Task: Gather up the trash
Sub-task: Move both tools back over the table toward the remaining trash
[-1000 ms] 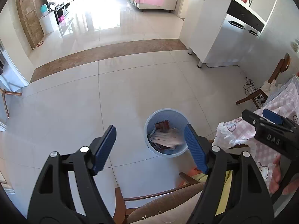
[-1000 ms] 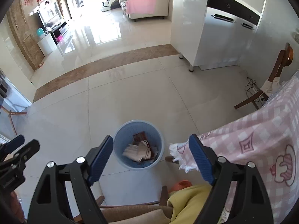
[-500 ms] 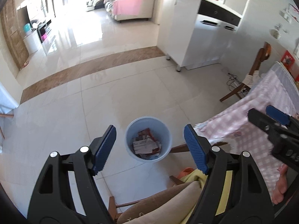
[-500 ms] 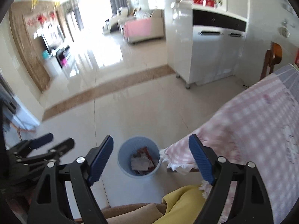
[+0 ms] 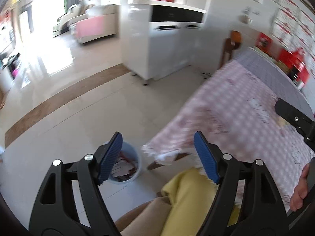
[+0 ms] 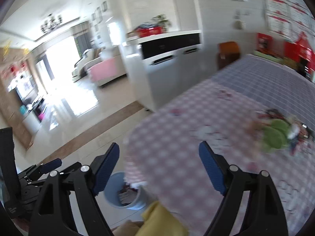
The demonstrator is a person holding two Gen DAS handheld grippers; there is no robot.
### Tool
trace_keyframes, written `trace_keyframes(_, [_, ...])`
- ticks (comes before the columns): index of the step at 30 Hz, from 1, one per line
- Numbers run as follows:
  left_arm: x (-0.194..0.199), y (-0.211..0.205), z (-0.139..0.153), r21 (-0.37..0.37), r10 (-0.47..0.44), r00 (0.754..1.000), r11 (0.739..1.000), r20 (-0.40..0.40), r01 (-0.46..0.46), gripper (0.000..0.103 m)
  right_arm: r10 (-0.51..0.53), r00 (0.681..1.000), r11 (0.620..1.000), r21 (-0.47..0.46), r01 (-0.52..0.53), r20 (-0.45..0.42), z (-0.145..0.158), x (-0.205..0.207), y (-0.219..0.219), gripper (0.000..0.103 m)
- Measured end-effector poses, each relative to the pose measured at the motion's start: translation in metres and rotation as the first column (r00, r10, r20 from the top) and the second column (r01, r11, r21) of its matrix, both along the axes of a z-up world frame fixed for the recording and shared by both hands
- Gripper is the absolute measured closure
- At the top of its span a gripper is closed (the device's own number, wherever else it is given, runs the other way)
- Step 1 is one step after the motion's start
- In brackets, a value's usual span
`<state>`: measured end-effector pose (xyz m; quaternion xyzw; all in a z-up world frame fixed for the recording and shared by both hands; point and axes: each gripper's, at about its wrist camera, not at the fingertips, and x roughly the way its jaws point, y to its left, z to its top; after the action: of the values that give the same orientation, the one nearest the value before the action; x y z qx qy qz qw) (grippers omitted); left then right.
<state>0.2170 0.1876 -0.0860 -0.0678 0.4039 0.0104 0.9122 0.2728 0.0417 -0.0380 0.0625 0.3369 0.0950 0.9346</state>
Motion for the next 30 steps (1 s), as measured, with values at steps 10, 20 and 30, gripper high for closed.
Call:
trace_keyframes(10, [0.034,-0.137,0.006,-0.011,-0.299,0.954,0.954,-0.011,0.299,0.025,-0.301,0.954,0.954,0.004,0.301,-0.006,-0.012,-0.025,-0.141,0.022])
trace_keyframes(20, [0.057,-0.265,0.006,-0.026,-0.517,0.854,0.856,-0.052,0.517,0.016,-0.537,0.843,0.843,-0.04,0.536,-0.018,-0.014,-0.05,-0.26,0.022])
trace_keyframes(30, [0.118,-0.339,-0.008,-0.026,-0.531,0.838,0.846,-0.122,0.533,0.013,-0.634,0.771,0.773,-0.052,0.632,-0.056,-0.02,-0.059,-0.325,0.022])
